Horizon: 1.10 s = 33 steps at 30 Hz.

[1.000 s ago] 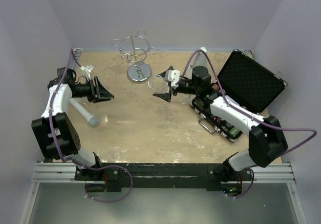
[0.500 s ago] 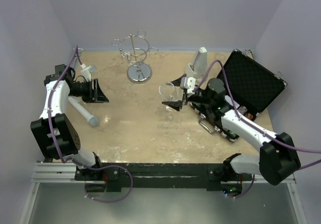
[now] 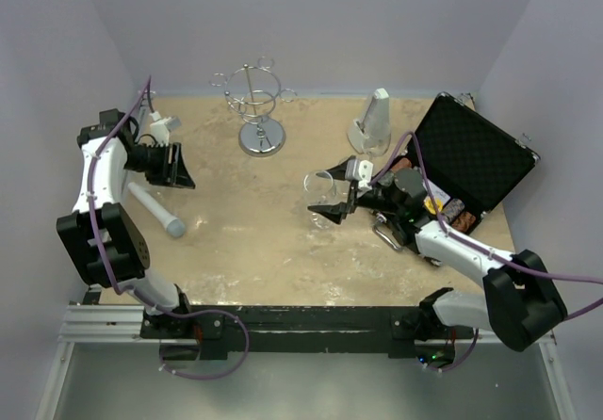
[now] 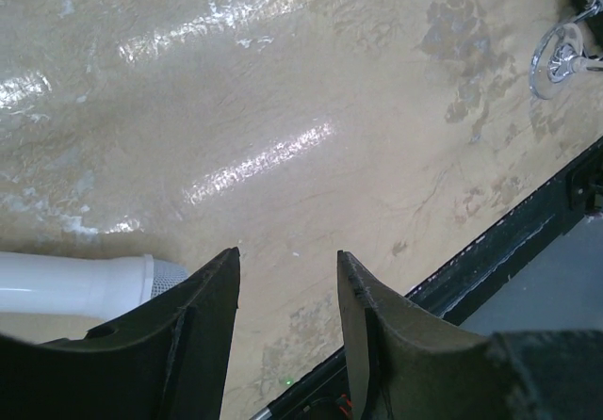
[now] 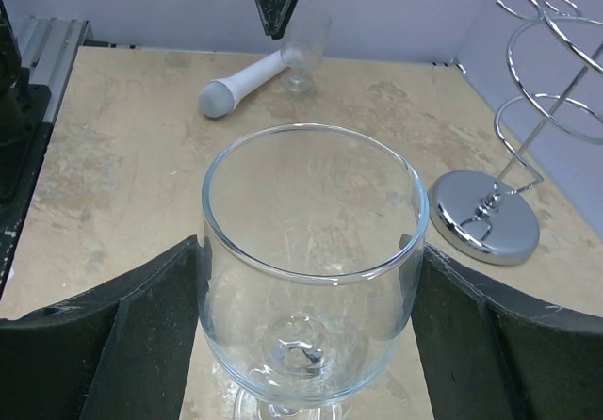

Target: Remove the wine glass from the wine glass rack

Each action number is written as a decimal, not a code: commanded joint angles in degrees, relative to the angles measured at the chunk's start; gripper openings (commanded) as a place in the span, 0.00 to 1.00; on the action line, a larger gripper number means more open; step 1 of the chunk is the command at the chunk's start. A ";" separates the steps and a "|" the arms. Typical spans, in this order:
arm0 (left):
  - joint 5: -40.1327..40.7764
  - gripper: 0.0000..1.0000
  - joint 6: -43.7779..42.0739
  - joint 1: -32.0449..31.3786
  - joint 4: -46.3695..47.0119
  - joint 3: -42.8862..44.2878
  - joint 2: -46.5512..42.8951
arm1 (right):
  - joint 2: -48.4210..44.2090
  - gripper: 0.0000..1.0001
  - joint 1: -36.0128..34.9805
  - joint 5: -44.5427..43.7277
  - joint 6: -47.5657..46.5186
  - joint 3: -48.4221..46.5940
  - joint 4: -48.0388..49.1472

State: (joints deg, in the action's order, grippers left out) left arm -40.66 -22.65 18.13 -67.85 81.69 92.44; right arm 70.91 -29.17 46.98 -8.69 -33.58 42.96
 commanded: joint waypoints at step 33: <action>2.96 0.50 -2.92 -0.46 -1.84 0.49 -1.83 | 6.25 0.54 1.48 -8.92 5.44 5.72 21.11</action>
State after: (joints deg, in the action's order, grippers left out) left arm -38.04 -24.67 17.98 -69.52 82.98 92.97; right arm 77.21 -28.10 39.88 -1.61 -27.68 57.49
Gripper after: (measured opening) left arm 0.498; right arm 0.807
